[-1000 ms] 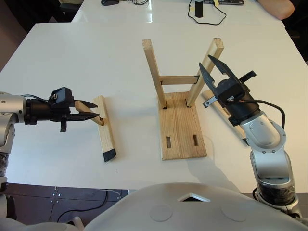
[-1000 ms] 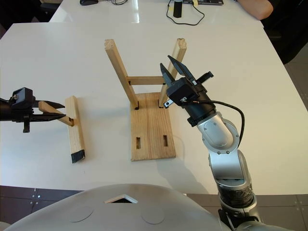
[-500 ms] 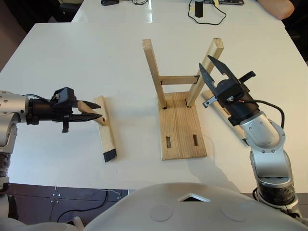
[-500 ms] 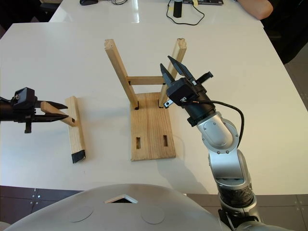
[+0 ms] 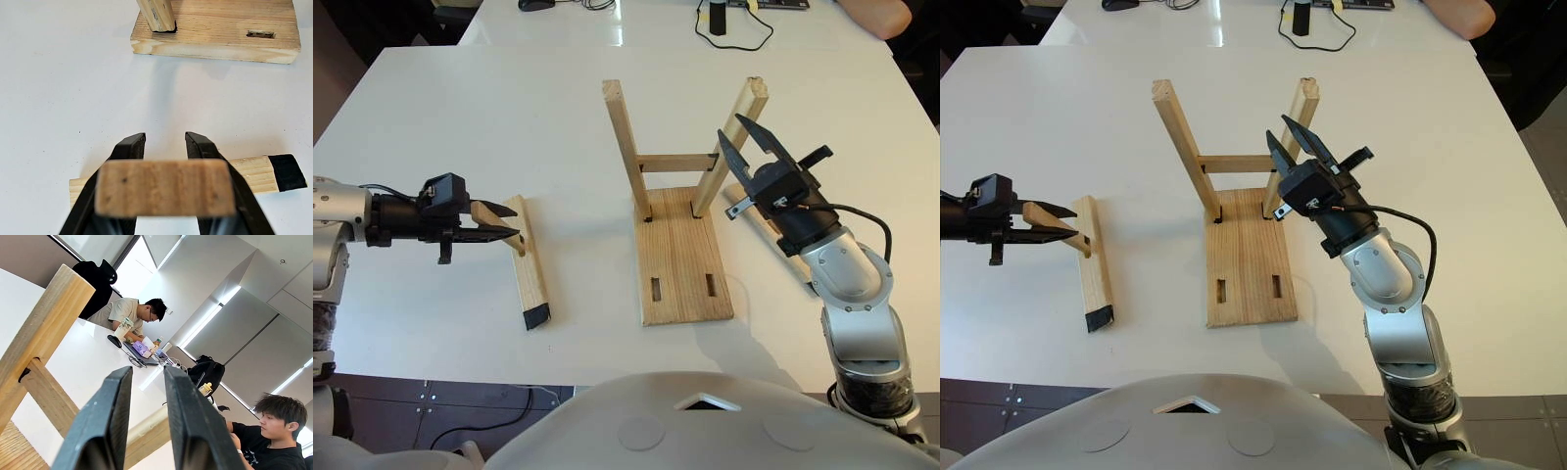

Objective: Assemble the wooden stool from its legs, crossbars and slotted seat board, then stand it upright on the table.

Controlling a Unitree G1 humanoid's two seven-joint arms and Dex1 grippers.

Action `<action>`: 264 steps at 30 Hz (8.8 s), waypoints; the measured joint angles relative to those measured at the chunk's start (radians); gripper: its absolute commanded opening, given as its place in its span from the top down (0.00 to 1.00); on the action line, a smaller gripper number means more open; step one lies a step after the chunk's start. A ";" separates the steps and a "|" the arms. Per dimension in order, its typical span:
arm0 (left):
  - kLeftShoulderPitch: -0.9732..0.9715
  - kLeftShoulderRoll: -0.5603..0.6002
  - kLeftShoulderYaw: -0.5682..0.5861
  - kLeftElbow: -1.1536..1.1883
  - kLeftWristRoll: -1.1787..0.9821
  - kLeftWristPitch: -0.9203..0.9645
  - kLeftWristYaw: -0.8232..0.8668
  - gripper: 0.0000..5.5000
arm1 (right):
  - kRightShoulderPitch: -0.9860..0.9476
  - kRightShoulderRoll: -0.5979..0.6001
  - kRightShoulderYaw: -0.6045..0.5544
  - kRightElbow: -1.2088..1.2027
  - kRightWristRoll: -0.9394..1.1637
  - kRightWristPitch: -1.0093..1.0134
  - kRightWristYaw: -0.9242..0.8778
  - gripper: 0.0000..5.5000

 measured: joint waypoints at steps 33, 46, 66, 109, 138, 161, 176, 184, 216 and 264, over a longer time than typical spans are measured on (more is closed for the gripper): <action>-0.019 -0.125 -0.065 0.070 0.023 -0.078 0.068 0.77 | 0.004 -0.012 0.012 0.034 -0.001 -0.009 0.015 0.79; -0.044 -0.176 -0.068 0.153 -0.015 -0.065 0.090 0.77 | 0.003 -0.031 0.000 0.068 -0.001 -0.019 0.020 0.79; 0.012 -0.246 -0.140 0.247 0.070 -0.052 0.216 0.62 | 0.006 -0.045 -0.008 0.088 -0.002 -0.039 0.030 0.79; -0.213 -0.271 0.220 -0.180 -0.391 0.451 0.374 0.44 | -0.025 -0.071 -0.014 0.132 0.001 -0.078 0.036 0.79; -0.164 -0.299 0.222 -0.335 -0.453 0.436 0.430 0.44 | -0.015 -0.087 -0.021 0.134 0.031 -0.078 0.069 0.79; 0.293 -0.050 -0.073 -0.174 0.163 -0.117 0.170 0.44 | -0.003 -0.053 -0.011 0.134 -0.020 -0.078 0.021 0.79; 0.181 -0.049 -0.095 -0.305 0.003 0.046 0.124 0.44 | 0.012 -0.022 0.004 0.135 -0.060 -0.078 -0.007 0.79; 0.229 -0.063 -0.215 -0.239 0.204 -0.111 0.179 0.44 | 0.006 -0.005 0.022 0.145 -0.075 -0.078 -0.015 0.79; -0.114 -0.029 -0.157 0.282 0.302 -0.198 0.143 0.44 | 0.058 0.009 0.043 0.157 -0.144 -0.079 -0.045 0.79; -0.315 -0.401 -0.026 0.028 0.237 0.090 0.738 0.80 | -0.051 0.007 -0.314 0.138 0.099 0.025 -0.047 0.72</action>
